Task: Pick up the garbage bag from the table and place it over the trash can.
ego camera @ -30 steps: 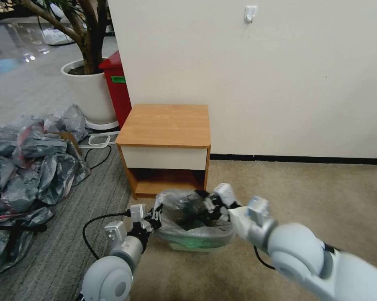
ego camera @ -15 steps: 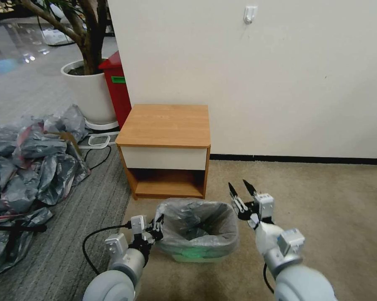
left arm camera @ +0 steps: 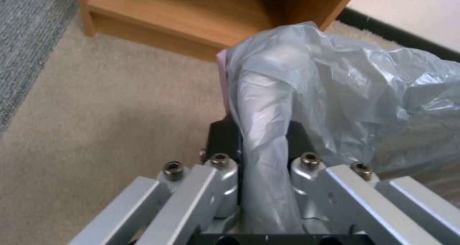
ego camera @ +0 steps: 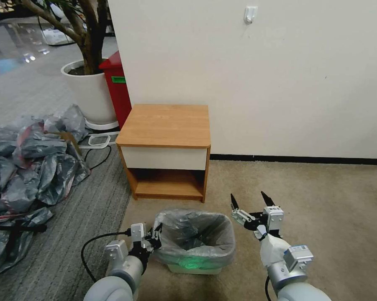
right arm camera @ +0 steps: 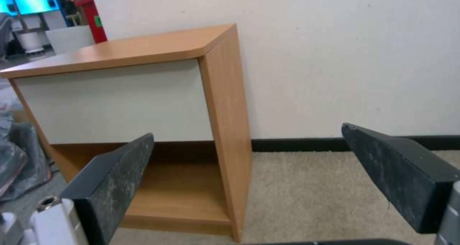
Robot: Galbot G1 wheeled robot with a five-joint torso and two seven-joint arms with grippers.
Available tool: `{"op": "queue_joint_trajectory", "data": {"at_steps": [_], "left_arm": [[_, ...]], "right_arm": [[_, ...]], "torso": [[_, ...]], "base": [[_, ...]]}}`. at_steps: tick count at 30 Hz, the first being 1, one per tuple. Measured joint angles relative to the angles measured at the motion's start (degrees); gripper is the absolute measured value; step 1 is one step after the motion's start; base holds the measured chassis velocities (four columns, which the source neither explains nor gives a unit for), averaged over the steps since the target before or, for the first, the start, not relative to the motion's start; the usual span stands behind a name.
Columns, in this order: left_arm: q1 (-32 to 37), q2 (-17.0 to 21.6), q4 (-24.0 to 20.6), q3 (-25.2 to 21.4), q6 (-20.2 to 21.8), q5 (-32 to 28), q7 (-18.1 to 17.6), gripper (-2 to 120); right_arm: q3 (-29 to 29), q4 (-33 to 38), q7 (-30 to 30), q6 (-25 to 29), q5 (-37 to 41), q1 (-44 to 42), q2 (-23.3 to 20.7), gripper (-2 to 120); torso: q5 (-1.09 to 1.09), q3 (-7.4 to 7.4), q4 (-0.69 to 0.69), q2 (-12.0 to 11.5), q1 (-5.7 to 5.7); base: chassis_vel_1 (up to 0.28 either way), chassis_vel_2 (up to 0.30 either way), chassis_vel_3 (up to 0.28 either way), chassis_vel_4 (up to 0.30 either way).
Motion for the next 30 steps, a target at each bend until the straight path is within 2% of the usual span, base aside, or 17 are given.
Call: {"op": "queue_joint_trajectory", "data": {"at_steps": [3,4,6,10,11,14,15,18,19,21,23,25,28,30], "left_arm": [[-0.13,0.15,0.46,0.03,-0.02,0.13,0.04,20],[-0.29,0.42,1.19,0.06,-0.08,0.47,0.06,28],[-0.31,0.52,1.46,0.04,-0.09,0.65,0.11,31],[-0.13,0.77,1.84,-0.43,-0.16,2.01,1.30,51],[-0.13,0.77,1.84,-0.43,-0.16,2.01,1.30,51],[0.13,0.81,1.10,-0.63,-0.21,2.52,1.39,67],[0.13,0.81,1.10,-0.63,-0.21,2.52,1.39,67],[0.72,1.02,-0.77,-0.82,-2.38,4.69,1.41,82],[0.72,1.02,-0.77,-0.82,-2.38,4.69,1.41,82],[0.95,1.30,-1.68,-1.04,-4.10,6.17,1.42,87],[1.62,2.13,-4.41,-2.88,-7.56,9.27,1.87,97],[2.08,2.39,-5.23,-4.14,-8.85,11.09,2.69,99],[4.59,2.79,-6.48,-9.52,-16.33,20.39,7.61,100],[5.09,2.83,-6.86,-10.45,-17.01,21.21,8.07,100]], "right_arm": [[-0.08,-0.05,0.01,-0.04,0.02,0.17,0.01,100],[-0.08,-0.02,0.03,-0.30,0.22,0.35,0.00,100],[0.00,0.07,0.06,-0.49,0.43,0.42,-0.01,100],[0.25,0.22,0.29,-0.98,1.24,0.55,-0.19,100],[0.25,0.22,0.29,-0.98,1.24,0.55,-0.19,100],[-0.01,0.41,0.38,-1.12,1.37,0.45,0.09,100],[-0.01,0.41,0.38,-1.12,1.37,0.45,0.09,100],[-0.12,0.73,0.30,-0.91,2.22,-0.22,0.71,100],[-0.12,0.73,0.30,-0.91,2.22,-0.22,0.71,100],[-0.05,0.72,0.23,-0.52,3.20,-0.60,0.96,100],[0.89,0.32,-0.66,1.33,3.95,-1.97,1.47,100],[1.54,0.14,-1.33,2.24,3.99,-2.71,1.75,100],[3.86,-0.64,-2.70,7.34,4.06,-5.06,2.32,100],[4.33,-0.81,-2.81,8.44,4.18,-5.34,2.41,100]], "torso": [[0.00,0.00,0.00,0.00,0.00],[0.01,0.00,0.00,0.00,0.00],[0.00,0.00,0.00,0.00,0.00],[0.00,0.00,0.00,0.00,0.00],[0.00,0.00,0.00,0.00,0.00],[0.00,0.00,0.00,0.00,0.00],[0.00,0.00,0.00,0.00,0.00],[0.00,0.00,-0.01,-0.01,0.00],[0.00,0.00,-0.01,-0.01,0.00],[0.00,0.00,0.00,-0.01,0.00],[0.00,0.00,-0.01,-0.01,0.00],[0.00,0.00,-0.02,-0.01,0.00],[0.00,0.00,0.00,-0.01,0.00],[0.00,0.00,-0.01,-0.01,0.00]], "base": [[0.000,0.000,0.000,0.000],[0.000,0.000,0.000,0.000],[0.000,0.000,0.000,0.000],[0.000,0.000,0.000,0.000],[0.000,0.000,0.000,0.000],[0.000,0.000,0.000,0.000],[0.000,0.000,0.000,0.000],[0.000,0.000,0.000,0.000],[0.000,0.000,0.000,0.000],[0.000,0.000,0.000,0.000],[0.000,0.000,0.000,0.000],[0.000,0.000,0.000,0.000],[0.000,0.000,0.000,0.000],[0.000,0.000,0.000,0.000]]}}
